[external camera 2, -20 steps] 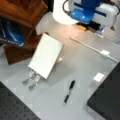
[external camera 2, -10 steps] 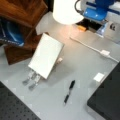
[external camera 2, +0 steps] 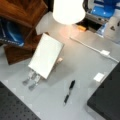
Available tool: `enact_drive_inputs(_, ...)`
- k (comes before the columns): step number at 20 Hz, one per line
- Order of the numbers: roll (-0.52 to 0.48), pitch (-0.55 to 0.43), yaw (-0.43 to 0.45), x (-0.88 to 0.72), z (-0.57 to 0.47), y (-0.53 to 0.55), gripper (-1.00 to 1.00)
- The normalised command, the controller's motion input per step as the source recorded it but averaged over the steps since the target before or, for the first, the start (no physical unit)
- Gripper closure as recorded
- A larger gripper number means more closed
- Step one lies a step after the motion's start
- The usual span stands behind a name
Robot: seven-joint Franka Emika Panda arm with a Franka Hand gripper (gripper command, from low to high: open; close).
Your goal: Turn off the lamps. Pick up the book. Place the book on the shelf position.
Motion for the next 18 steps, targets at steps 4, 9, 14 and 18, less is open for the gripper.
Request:
enact_drive_inputs(4, 0.062, -0.031, -0.204, -0.37, -0.17, 0.31, -1.0)
enact_drive_inputs(9, 0.032, -0.113, -0.178, -0.46, -0.23, 0.31, -1.0)
enact_drive_inputs(14, 0.004, -0.164, -0.134, -0.52, -0.26, 0.24, -1.0)
enact_drive_inputs(18, 0.012, -0.209, -0.089, -0.44, -0.23, 0.15, -1.0)
